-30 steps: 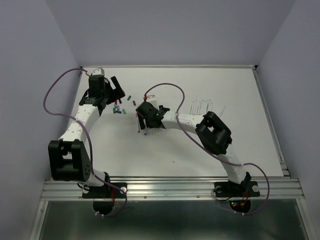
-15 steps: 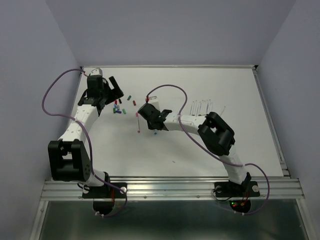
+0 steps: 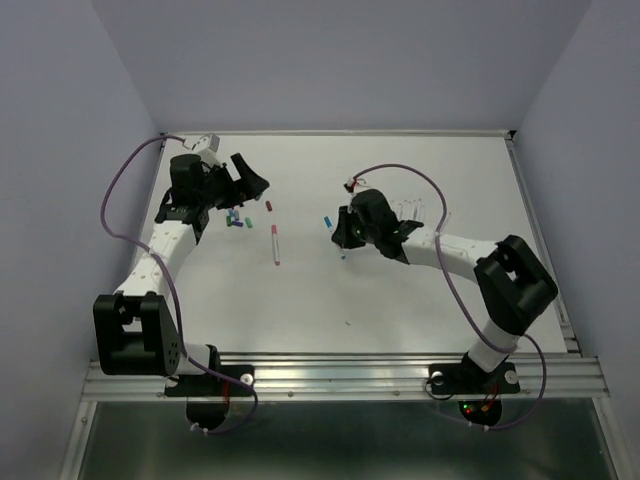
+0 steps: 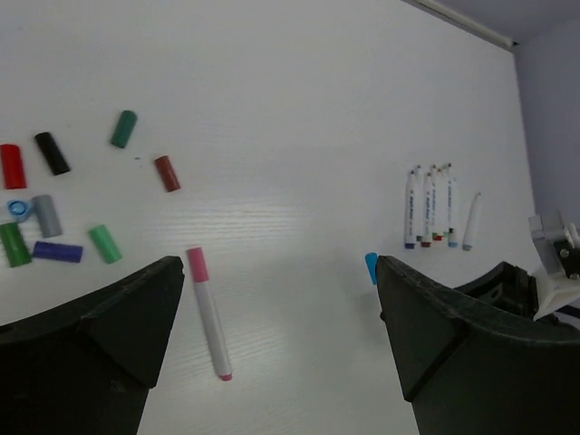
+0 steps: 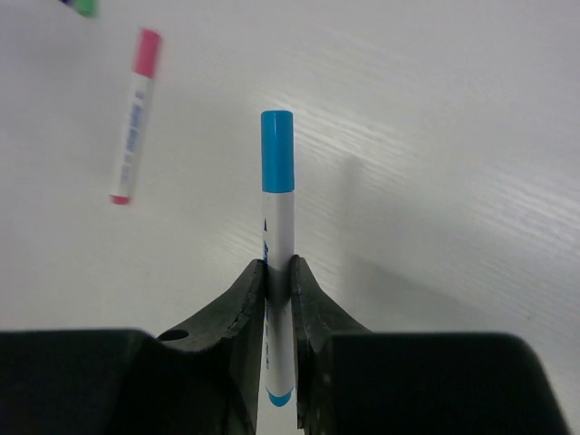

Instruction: Open the pen caps

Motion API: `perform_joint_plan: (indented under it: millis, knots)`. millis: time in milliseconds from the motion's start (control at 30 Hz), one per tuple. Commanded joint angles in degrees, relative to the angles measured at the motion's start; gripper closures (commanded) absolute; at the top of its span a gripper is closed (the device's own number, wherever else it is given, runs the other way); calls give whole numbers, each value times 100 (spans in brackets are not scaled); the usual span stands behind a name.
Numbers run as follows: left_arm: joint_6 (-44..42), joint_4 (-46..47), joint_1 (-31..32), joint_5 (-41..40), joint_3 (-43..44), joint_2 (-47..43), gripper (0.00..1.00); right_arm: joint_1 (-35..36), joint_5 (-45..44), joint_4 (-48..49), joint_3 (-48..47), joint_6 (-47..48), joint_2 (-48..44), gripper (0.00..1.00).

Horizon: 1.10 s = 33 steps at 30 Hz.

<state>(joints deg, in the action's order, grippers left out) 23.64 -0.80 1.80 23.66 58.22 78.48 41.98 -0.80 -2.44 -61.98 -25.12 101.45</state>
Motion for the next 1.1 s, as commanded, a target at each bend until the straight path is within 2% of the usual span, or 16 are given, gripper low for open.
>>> perform_joint_plan:
  millis: [0,200,433,567,667,900,1000,1067]
  knots:
    - [105,1195,250,1570,-161,-271,1,-84,1485,1859,238,359,-854,99]
    - [387,1688,856,1668,-56,-219,1,-146,1960,2413,353,201,-1197,99]
    - [510,1732,1226,1545,164,36,1,-146,2171,3170,397,-54,-1198,99]
    - [536,1741,1279,1528,111,45,8,-146,1979,3197,388,-36,-1215,99]
    - [572,1785,1287,1528,102,45,14,-146,1890,3258,397,-45,-1198,99]
    - [756,1978,1314,1730,93,106,49,-146,2022,3461,344,-89,-1136,99]
    - [756,1987,1323,1756,67,98,61,-146,1935,3461,292,-54,-1101,99]
    - [765,1996,1331,1774,58,89,65,-146,1882,3461,274,-28,-1092,99]
